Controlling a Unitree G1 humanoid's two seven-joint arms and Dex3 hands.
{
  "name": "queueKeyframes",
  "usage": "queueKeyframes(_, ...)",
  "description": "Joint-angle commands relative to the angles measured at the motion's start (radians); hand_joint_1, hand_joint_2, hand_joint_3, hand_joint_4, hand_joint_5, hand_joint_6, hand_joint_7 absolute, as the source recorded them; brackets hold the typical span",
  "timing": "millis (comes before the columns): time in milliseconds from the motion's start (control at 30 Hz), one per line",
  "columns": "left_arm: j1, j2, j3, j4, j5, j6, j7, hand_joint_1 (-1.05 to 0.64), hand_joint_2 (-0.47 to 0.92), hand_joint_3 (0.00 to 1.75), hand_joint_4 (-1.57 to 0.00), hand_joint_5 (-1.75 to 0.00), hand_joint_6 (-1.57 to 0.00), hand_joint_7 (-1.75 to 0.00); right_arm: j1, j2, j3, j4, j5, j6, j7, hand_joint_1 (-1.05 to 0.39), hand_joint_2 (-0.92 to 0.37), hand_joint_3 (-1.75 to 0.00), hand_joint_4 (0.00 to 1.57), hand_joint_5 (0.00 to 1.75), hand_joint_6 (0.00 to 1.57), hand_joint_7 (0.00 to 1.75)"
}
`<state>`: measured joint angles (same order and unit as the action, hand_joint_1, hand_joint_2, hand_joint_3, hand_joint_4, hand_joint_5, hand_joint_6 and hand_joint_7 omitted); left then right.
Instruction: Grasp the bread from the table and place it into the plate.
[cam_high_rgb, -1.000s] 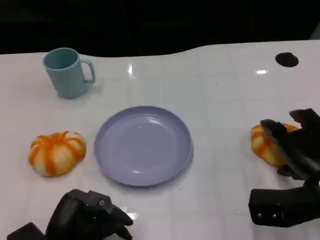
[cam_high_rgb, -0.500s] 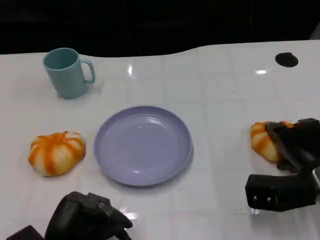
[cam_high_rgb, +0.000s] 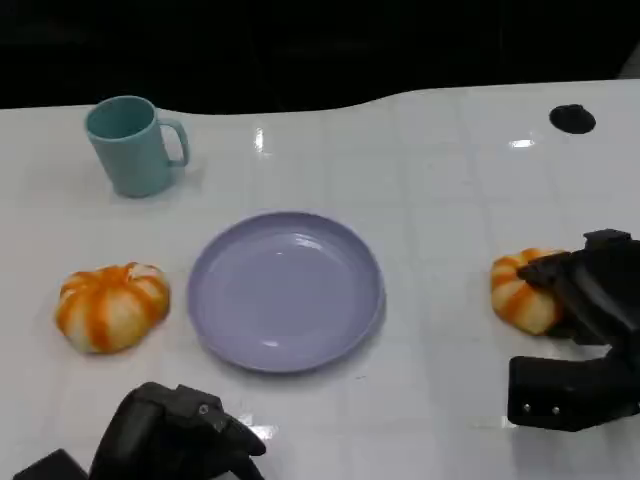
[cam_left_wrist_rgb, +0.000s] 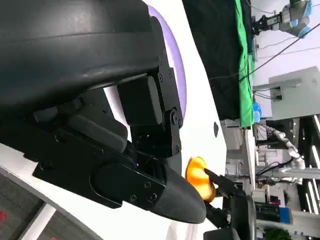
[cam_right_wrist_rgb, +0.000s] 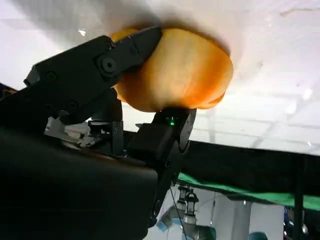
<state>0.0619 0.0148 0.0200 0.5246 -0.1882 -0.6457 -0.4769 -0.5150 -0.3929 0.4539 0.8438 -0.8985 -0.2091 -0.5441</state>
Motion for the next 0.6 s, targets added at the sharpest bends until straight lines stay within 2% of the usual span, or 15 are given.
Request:
queueKeyframes(33,-0.006,0.011,0.005,-0.001,-0.007,0.005,-0.001,-1.05,0.91,0.00,-1.41,-0.72,-1.56,-0.24,0.014,-0.029,-0.012,-0.042,0.024,-0.019,-0.040,-0.04,-0.84,0.00,0.86,1.75,1.04,1.02)
queueKeyframes(100,-0.007,0.011,0.005,0.000,-0.008,0.005,-0.003,-1.05,0.91,0.00,-1.41,-0.72,-1.56,-0.24,0.023,-0.032,-0.017,-0.071,0.030,-0.023,-0.043,-0.03,-0.84,0.00,0.87,1.75,0.99,1.15)
queueKeyframes(133,-0.007,0.012,0.005,-0.002,-0.006,0.006,-0.001,-1.05,0.91,0.00,-1.41,-0.72,-1.56,-0.24,0.032,-0.032,-0.024,-0.098,0.039,-0.028,-0.043,-0.04,-0.85,-0.01,0.88,1.75,1.01,1.09)
queueKeyframes(233,-0.004,0.013,0.004,-0.007,-0.004,0.006,0.000,-1.05,0.91,0.00,-1.41,-0.72,-1.57,-0.24,0.055,-0.034,-0.035,-0.157,0.053,-0.043,-0.046,-0.02,-0.84,0.00,0.90,1.75,1.04,1.07)
queueKeyframes(300,-0.001,0.016,0.005,-0.011,-0.005,0.009,0.000,-1.05,0.91,0.00,-1.41,-0.72,-1.57,-0.24,0.072,-0.030,-0.038,-0.207,0.059,-0.076,-0.071,0.02,-0.84,0.00,0.95,1.75,1.05,1.15)
queueKeyframes(433,-0.002,0.016,0.005,-0.007,-0.005,0.004,-0.002,-1.05,0.91,0.00,-1.41,-0.71,-1.57,-0.24,0.104,-0.007,-0.049,-0.307,0.104,-0.120,-0.039,0.04,-0.85,-0.04,0.99,1.75,1.02,1.25)
queueKeyframes(467,-0.002,0.016,0.005,-0.006,-0.006,0.004,-0.003,-1.05,0.92,0.00,-1.41,-0.71,-1.57,-0.24,0.109,0.002,-0.050,-0.326,0.115,-0.134,-0.034,0.06,-0.83,-0.09,1.03,1.69,1.03,1.24)
queueKeyframes(500,-0.002,0.016,0.005,-0.006,-0.006,0.004,-0.004,-1.05,0.92,0.00,-1.41,-0.71,-1.57,-0.24,0.112,0.007,-0.050,-0.338,0.123,-0.143,-0.030,0.07,-0.56,-0.62,1.06,1.65,1.05,1.22)
queueKeyframes(533,-0.002,0.015,0.005,-0.005,-0.005,0.003,-0.003,-1.05,0.92,0.00,-1.41,-0.71,-1.57,-0.24,0.111,0.021,-0.044,-0.356,0.128,-0.162,-0.033,0.08,-0.41,-0.92,1.07,1.64,1.05,1.21)
queueKeyframes(567,-0.002,0.015,0.004,-0.005,-0.005,0.004,-0.002,-1.05,0.92,0.00,-1.41,-0.71,-1.57,-0.24,0.110,0.034,-0.040,-0.368,0.134,-0.175,-0.031,0.10,-0.27,-1.19,1.06,1.68,1.03,1.30)
queueKeyframes(600,-0.002,0.014,0.004,-0.005,-0.005,0.005,-0.002,-1.05,0.92,0.00,-1.41,-0.71,-1.57,-0.24,0.108,0.045,-0.038,-0.376,0.139,-0.182,-0.025,0.10,-0.22,-1.30,1.06,1.70,1.01,1.36)
